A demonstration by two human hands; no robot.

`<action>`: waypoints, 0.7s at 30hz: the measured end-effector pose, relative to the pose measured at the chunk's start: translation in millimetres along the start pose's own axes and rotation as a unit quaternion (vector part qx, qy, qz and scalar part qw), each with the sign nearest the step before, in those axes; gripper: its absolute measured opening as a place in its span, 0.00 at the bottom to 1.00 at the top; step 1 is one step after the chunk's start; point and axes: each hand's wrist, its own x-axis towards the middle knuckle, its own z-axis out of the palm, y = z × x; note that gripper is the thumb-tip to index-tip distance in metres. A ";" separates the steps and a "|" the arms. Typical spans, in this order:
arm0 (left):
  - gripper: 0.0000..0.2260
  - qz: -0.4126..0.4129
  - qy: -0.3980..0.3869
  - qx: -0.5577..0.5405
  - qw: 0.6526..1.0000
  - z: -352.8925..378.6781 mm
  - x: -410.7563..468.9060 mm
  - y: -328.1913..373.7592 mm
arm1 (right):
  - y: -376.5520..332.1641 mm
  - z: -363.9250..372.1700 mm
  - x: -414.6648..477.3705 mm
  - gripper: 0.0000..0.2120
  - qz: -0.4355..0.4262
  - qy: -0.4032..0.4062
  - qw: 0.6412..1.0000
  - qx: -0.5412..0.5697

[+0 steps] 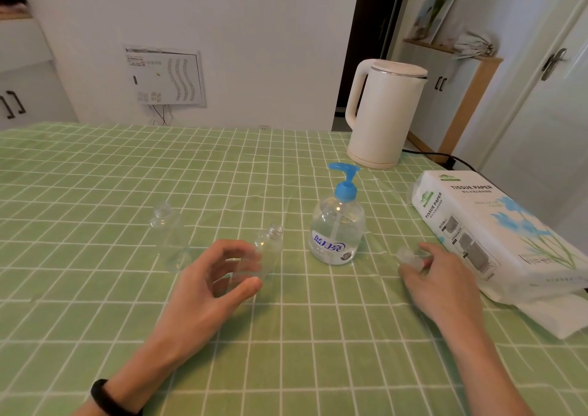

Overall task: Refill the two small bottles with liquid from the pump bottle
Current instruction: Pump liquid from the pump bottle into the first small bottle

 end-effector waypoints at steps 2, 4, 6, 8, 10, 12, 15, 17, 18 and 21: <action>0.18 -0.002 0.002 0.001 1.000 -0.1 0.3 -1.0 | -1.0 -3.3 0.5 0.30 -0.014 0.026 0.999 0.019; 0.17 -0.004 0.006 0.000 1.000 -0.1 0.9 -1.3 | -6.7 -6.2 0.0 0.29 -0.039 0.060 0.992 0.102; 0.16 -0.007 0.008 -0.002 1.000 -0.2 1.4 -1.3 | -20.4 -5.0 -3.4 0.28 -0.066 0.049 0.973 0.215; 0.16 -0.010 0.008 -0.002 1.000 -0.2 1.5 -0.5 | -38.4 1.5 -7.2 0.28 -0.096 -0.006 0.949 0.301; 0.17 -0.010 0.010 -0.007 1.000 -0.2 1.6 0.8 | -58.8 6.7 -9.8 0.31 -0.114 -0.068 0.925 0.357; 0.17 -0.010 0.014 -0.012 1.000 -0.7 1.8 1.0 | -77.1 8.7 -7.7 0.33 -0.110 -0.104 0.904 0.400; 0.16 -0.012 0.014 -0.013 1.000 -0.4 2.1 -0.6 | -98.4 7.0 5.0 0.36 -0.090 -0.102 0.883 0.448; 0.16 -0.012 0.016 -0.017 1.000 -1.0 2.4 -0.9 | -113.7 6.3 16.0 0.38 -0.093 -0.108 0.877 0.459; 0.17 -0.013 0.014 -0.019 1.000 -0.5 2.4 -0.8 | -119.4 6.0 20.8 0.39 -0.096 -0.113 0.878 0.456; 0.17 -0.019 0.018 -0.022 0.999 -1.1 3.0 -2.2 | -132.9 9.4 34.9 0.40 -0.099 -0.120 0.894 0.420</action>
